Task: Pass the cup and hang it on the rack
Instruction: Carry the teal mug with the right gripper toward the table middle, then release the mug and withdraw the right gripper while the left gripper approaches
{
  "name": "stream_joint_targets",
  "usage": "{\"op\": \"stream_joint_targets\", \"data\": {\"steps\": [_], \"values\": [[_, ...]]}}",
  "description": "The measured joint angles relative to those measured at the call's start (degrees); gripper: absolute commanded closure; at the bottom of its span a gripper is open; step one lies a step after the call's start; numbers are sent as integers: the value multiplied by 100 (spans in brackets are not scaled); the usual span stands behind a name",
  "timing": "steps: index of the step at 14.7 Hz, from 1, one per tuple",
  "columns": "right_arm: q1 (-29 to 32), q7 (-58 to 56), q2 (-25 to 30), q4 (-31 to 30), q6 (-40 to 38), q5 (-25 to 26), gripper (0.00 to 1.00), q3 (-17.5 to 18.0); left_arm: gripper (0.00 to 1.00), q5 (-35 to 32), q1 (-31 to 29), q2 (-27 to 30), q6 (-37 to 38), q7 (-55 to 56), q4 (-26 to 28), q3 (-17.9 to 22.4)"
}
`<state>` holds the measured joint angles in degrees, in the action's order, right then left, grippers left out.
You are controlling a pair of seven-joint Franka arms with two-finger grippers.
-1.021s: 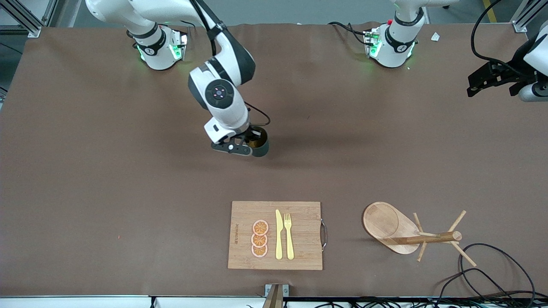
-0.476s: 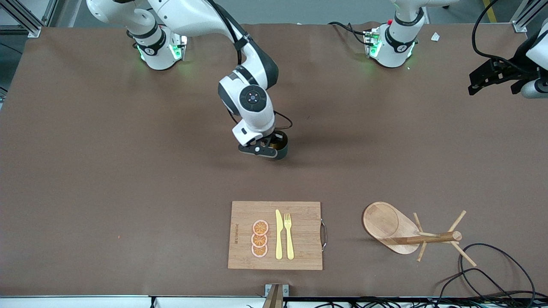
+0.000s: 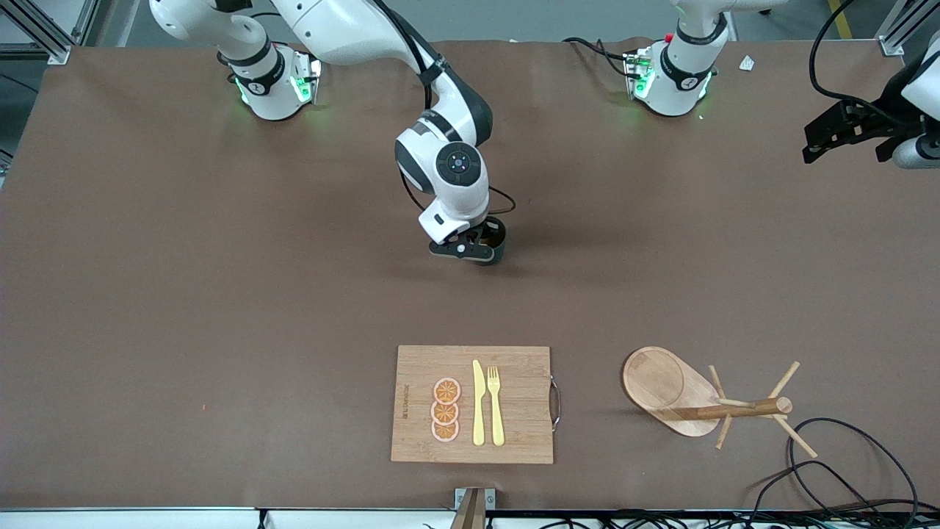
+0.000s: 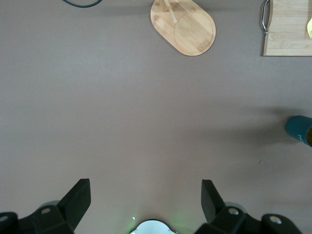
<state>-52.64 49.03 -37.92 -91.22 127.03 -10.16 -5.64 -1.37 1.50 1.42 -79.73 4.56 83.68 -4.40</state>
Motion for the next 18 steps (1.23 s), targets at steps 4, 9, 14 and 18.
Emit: {"op": "stream_joint_targets", "data": {"steps": [4,9,14,18], "values": [[1,-129,0,50,-1,3,0,-46,0,3,24,0,0,3,0,-21],[77,-412,85,329,-217,2,0,-114,0,5,192,-42,-1,53,-58,-135],[765,-1615,825,474,-1462,2,0,-190,0,13,292,-228,-37,585,-131,-622],[1984,-2890,1517,479,-2538,12,0,-261,0,35,410,-461,-390,1323,-146,-1382]]}}
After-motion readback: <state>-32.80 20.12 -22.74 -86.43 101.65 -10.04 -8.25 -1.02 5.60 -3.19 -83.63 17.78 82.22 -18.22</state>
